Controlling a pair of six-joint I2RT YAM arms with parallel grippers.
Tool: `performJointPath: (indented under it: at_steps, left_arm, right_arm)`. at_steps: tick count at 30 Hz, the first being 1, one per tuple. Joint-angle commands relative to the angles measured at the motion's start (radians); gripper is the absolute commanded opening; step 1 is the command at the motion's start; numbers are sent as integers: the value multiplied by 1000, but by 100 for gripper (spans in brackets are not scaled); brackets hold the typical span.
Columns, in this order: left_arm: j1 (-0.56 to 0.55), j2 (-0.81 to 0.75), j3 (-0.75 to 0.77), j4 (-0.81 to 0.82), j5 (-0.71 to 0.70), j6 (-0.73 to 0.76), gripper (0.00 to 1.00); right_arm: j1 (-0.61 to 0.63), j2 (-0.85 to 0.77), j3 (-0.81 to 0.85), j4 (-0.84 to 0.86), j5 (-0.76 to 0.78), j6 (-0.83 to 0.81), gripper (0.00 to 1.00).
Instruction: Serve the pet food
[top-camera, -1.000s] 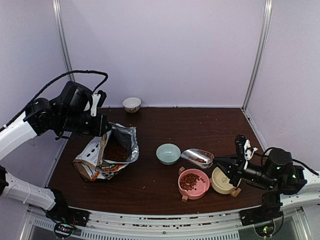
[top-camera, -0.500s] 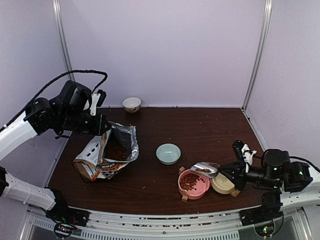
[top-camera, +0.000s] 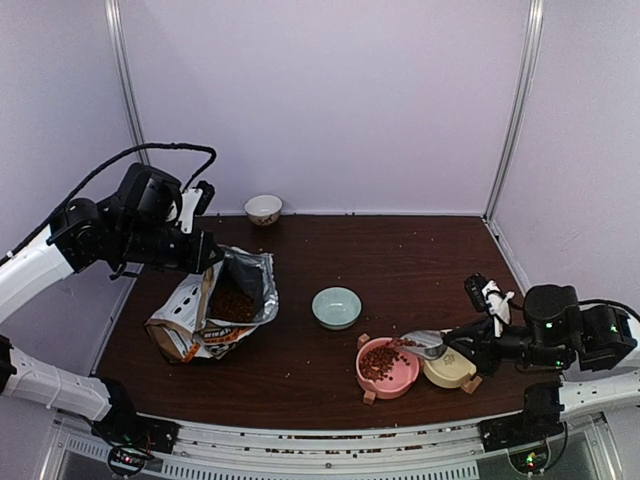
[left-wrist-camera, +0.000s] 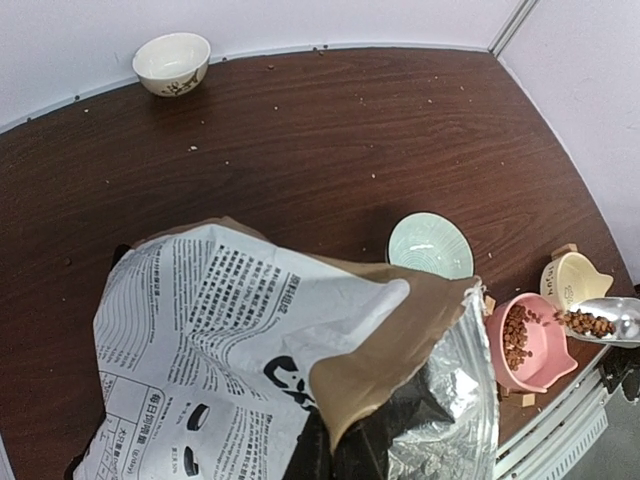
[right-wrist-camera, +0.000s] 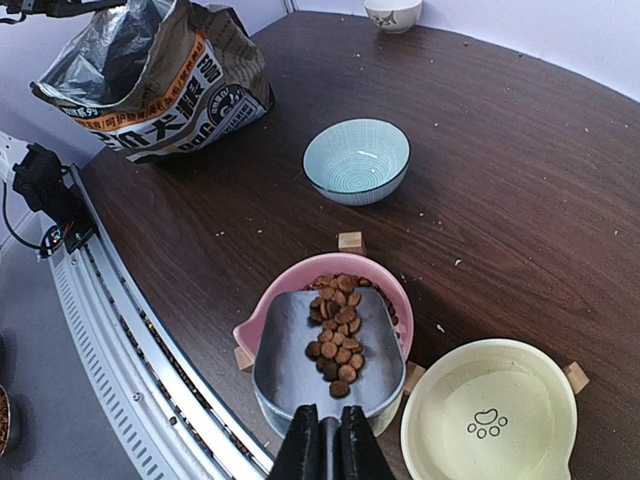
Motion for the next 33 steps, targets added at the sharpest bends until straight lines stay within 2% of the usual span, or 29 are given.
performJointPath:
  at_steps: [1, 9, 18, 33]
  left_arm:
    - [16, -22, -14, 89, -2, 39, 0]
    - [19, -37, -42, 106, 26, 61, 0]
    - [20, -51, -60, 119, 35, 67, 0]
    - [22, -62, -65, 134, 39, 61, 0]
  right_arm:
    - [2, 19, 58, -67, -11, 41, 0]
    - [2, 120, 125, -181, -33, 57, 0]
    - [3, 281, 193, -211, -45, 50, 0]
    - [-6, 522, 195, -9, 19, 57, 0]
